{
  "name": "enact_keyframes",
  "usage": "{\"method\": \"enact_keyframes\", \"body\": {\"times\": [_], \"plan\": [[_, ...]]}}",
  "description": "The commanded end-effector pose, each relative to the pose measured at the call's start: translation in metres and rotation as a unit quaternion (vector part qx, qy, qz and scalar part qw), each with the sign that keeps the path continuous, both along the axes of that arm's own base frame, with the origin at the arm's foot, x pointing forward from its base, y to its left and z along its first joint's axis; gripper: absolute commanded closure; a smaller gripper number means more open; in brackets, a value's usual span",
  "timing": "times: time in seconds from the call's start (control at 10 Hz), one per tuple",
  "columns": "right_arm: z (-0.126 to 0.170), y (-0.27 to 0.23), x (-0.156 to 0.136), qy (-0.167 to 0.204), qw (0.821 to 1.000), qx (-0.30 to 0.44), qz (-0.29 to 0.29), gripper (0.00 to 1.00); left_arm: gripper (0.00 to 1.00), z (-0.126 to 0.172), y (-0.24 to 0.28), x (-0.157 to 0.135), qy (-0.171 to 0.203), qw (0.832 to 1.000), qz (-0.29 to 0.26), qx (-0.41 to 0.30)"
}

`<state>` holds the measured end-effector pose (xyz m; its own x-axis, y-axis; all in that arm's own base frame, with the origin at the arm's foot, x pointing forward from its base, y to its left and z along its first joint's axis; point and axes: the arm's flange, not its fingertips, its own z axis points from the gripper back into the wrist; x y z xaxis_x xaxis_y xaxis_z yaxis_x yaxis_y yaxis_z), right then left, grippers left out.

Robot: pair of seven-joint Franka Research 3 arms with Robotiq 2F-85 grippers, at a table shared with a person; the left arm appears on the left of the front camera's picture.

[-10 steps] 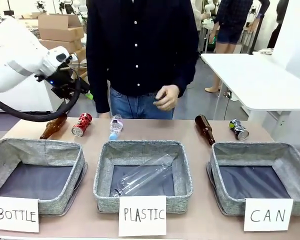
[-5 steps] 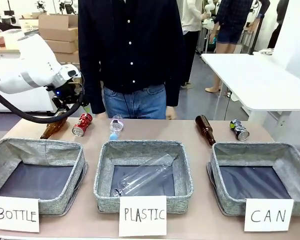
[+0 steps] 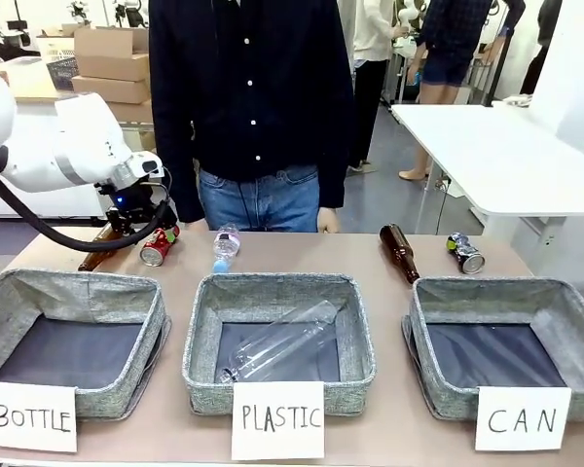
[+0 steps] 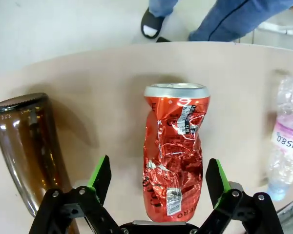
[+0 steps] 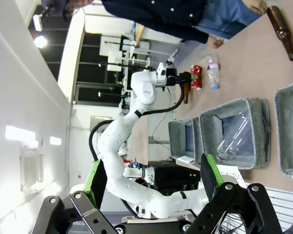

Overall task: Sort the can waste into the basket.
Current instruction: Pick up the can waste from the table and place it in the right Fabric basket.

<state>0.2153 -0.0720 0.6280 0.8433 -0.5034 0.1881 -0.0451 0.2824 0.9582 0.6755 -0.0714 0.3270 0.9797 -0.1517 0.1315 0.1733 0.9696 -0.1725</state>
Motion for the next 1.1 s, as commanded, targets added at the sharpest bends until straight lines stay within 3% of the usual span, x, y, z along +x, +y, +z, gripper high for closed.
{"method": "enact_keyframes", "body": {"times": [0.0, 0.3, 0.4, 0.5, 0.6, 0.8, 0.9, 1.0], "plan": [[0.0019, 0.0019, 0.0034, -0.015, 1.000, 0.006, 0.004, 0.00, 0.00, 0.0011, -0.0041, 0.0081, 0.020, 1.000, -0.004, 0.005], [0.0019, 0.0019, 0.0034, -0.015, 1.000, 0.006, 0.004, 0.00, 0.03, -0.0072, -0.0116, 0.0073, 0.029, 1.000, -0.004, -0.002], [0.0019, 0.0019, 0.0034, -0.015, 1.000, 0.006, 0.004, 0.00, 0.59, -0.0077, -0.0123, 0.0080, 0.025, 1.000, -0.004, 0.002], [0.0019, 0.0019, 0.0034, -0.015, 1.000, 0.006, 0.004, 0.00, 0.61, -0.0075, -0.0124, 0.0081, 0.024, 1.000, -0.007, 0.002], [0.0019, 0.0019, 0.0034, -0.015, 1.000, 0.006, 0.004, 0.00, 1.00, -0.0070, -0.0122, 0.0081, 0.022, 1.000, -0.007, 0.002], [0.0019, 0.0019, 0.0034, -0.015, 1.000, 0.006, 0.004, 0.00, 1.00, -0.0076, -0.0122, 0.0074, 0.020, 1.000, -0.008, 0.001], [0.0019, 0.0019, 0.0034, -0.015, 1.000, 0.006, 0.004, 0.00, 0.81, -0.0077, -0.0124, 0.0070, 0.019, 1.000, -0.008, 0.002], [0.0019, 0.0019, 0.0034, -0.015, 1.000, 0.006, 0.004, 0.00, 0.92, -0.0066, -0.0124, 0.0069, 0.018, 1.000, -0.007, 0.001]]}}
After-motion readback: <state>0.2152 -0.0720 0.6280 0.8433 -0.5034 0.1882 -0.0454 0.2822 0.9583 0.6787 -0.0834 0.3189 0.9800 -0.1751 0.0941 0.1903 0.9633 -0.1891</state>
